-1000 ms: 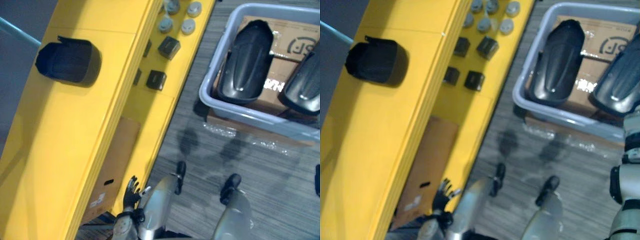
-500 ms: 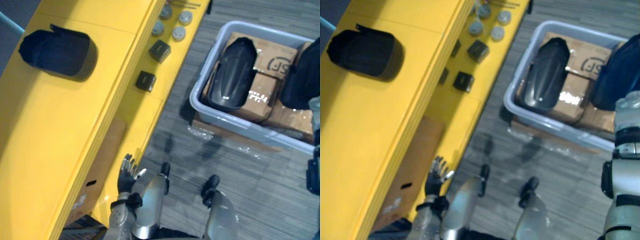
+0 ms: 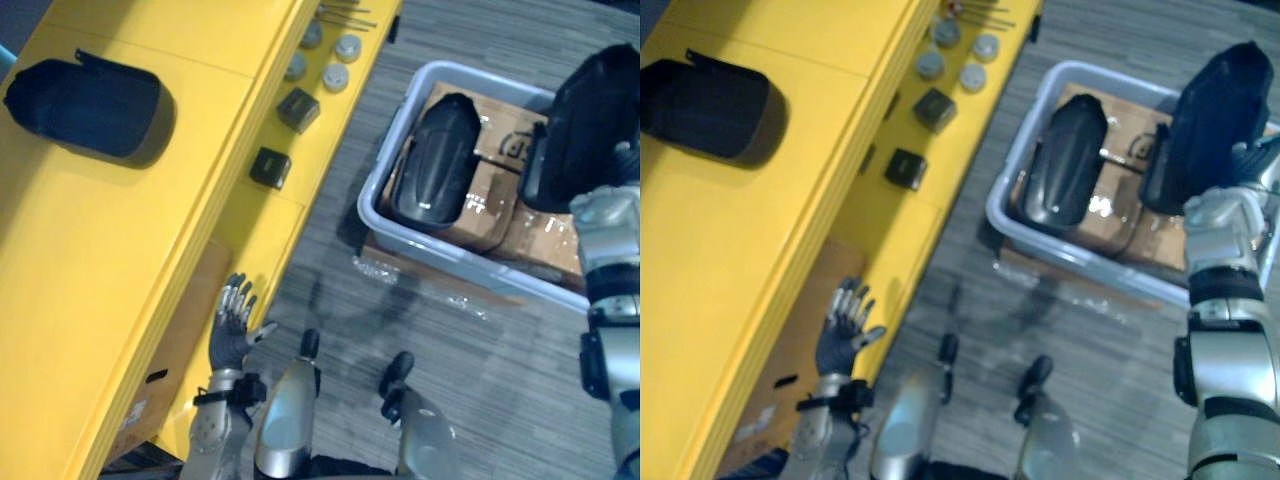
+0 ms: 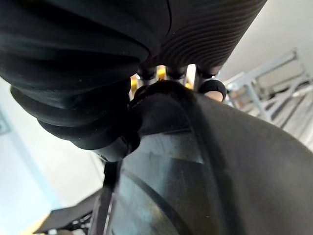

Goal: Walk over and take plastic housings, then place them on the shelf

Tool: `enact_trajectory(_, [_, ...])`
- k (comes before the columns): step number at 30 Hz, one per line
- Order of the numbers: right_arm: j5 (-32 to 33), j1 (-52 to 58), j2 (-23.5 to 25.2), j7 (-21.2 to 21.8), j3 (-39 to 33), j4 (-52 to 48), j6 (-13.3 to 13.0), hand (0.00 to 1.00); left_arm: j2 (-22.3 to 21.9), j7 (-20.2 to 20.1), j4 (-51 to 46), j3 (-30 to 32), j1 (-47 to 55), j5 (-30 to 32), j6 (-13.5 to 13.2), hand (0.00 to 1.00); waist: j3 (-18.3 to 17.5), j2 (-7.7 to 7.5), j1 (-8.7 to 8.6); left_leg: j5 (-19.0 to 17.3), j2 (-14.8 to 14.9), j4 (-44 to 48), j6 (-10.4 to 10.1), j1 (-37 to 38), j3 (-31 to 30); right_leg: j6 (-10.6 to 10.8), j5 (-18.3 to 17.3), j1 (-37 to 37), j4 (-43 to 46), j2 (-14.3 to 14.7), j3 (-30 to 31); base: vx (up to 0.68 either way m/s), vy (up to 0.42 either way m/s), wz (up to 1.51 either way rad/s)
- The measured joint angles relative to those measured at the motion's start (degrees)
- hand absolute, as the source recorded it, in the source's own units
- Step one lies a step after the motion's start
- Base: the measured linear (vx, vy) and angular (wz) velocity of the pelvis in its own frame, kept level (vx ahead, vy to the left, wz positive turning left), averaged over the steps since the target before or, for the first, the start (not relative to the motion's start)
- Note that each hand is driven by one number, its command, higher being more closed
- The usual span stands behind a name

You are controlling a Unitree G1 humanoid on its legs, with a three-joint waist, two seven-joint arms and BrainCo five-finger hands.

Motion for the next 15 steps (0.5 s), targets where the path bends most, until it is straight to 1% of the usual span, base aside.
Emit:
enact_trajectory(1, [0.0, -0.01, 0.21, -0.86, 0.1, -0.07, -0.25, 1.0, 0.04, -1.68, -0.39, -0.34, -0.46, -1.4, 0.85, 0.0, 0.0, 0.0, 0.24, 0.24, 0.04, -0.38, -0.09, 0.0, 0.05, -0.06, 0.34, 0.0, -0.56, 0.16, 0.03, 0.0, 0.0, 0.0])
enact_trajectory(4, [-0.51, 0.0, 0.49, -2.12, 0.47, -0.48, -0.91, 1.0, 0.14, -4.5, -1.43, -1.25, -1.66, -3.29, 2.57, 0.0, 0.0, 0.0, 0.38, 0.76, 0.09, -1.09, -0.11, -0.04, 0.13, -0.14, 1.11, 0.02, -1.71, 0.45, 0.09, -0.02, 0.002, -0.02])
enact_trajectory(5, [-0.71, 0.0, 0.6, -2.34, 0.47, -1.35, -0.95, 1.0, 0.53, -5.49, -2.05, -1.95, -2.81, -4.42, 3.77, 0.0, -0.01, -0.01, 0.37, 1.07, 0.14, -1.51, -0.14, -0.04, 0.23, -0.18, 1.57, 0.05, -2.38, 0.66, 0.21, -0.02, 0.006, -0.06])
enact_trajectory(6, [-1.42, 0.0, 0.62, -2.73, 0.49, -2.4, -1.39, 1.0, 1.21, -6.63, -2.77, -2.73, -4.32, -4.41, 5.26, 0.0, -0.01, -0.02, 0.3, 1.33, 0.18, -1.77, -0.18, -0.07, 0.31, -0.27, 1.92, 0.02, -2.88, 0.81, 0.28, -0.02, 0.007, -0.06])
enact_trajectory(7, [-1.69, 0.0, 0.74, -3.03, 0.5, -2.8, -1.89, 1.0, 1.55, -7.22, -3.09, -2.95, -5.15, -4.41, 6.19, 0.0, -0.01, -0.02, 0.25, 1.34, 0.26, -1.77, -0.19, -0.07, 0.39, -0.32, 2.07, 0.04, -3.06, 0.94, 0.39, -0.02, 0.006, -0.09])
enact_trajectory(9, [-2.8, 0.0, 1.64, -3.32, 0.6, -5.79, -3.14, 1.0, 2.78, -9.25, -4.02, -3.65, -8.25, -5.13, 9.47, 0.0, -0.38, -0.74, -0.54, 1.36, 0.54, -1.76, -0.22, -0.01, 1.05, -0.42, 2.55, -0.07, -3.56, 1.28, 1.18, -0.01, 0.01, -0.15])
enact_trajectory(10, [-3.35, 0.02, 1.64, -3.32, 0.61, -6.64, -3.36, 1.0, 2.94, -10.05, -4.29, -3.66, -9.07, -6.27, 10.52, 0.0, -0.52, -1.01, -0.64, 1.36, 0.61, -1.77, -0.22, -0.01, 1.35, -0.44, 2.79, -0.15, -3.79, 1.36, 1.31, -0.01, 0.017, -0.2])
enact_trajectory(11, [-4.3, 0.02, 1.64, -3.33, 0.91, -8.13, -3.65, 1.0, 3.44, -11.6, -4.66, -3.99, -10.87, -7.84, 13.18, 0.0, -0.79, -1.45, -0.87, 1.36, 0.73, -1.77, -0.22, -0.01, 1.74, -0.48, 3.26, -0.14, -4.41, 1.57, 1.7, -0.01, 0.02, -0.15])
enact_trajectory(12, [-4.65, 0.02, 1.65, -3.37, 1.27, -9.32, -3.83, 1.0, 4.06, -12.37, -4.68, -4.37, -12.4, -9.04, 14.97, 0.0, -0.99, -1.86, -1.4, 1.36, 0.73, -1.77, -0.22, -0.01, 1.82, -0.46, 3.4, -0.15, -4.52, 1.61, 1.81, -0.02, 0.033, -0.12])
enact_trajectory(13, [-5.26, 0.02, 1.67, -3.37, 1.87, -10.3, -4.13, 1.0, 4.66, -12.83, -4.68, -4.47, -13.71, -9.51, 16.43, 0.0, -1.22, -2.3, -1.94, 1.36, 0.74, -1.73, -0.22, 0.02, 1.9, -0.44, 3.5, -0.15, -4.55, 1.62, 2.09, -0.02, 0.045, -0.13])
enact_trajectory(15, [-5.72, 0.01, 1.67, -3.39, 3.27, -13.3, -5.29, 1.0, 5.49, -13.41, -4.61, -4.39, -17.31, -13.06, 19.67, 0.0, -1.93, -3.64, -2.32, 1.35, 1.01, -1.73, -0.2, 0.23, 3.45, -0.55, 4.21, -0.65, -5.01, 1.76, 3.48, -0.02, 0.042, -0.28])
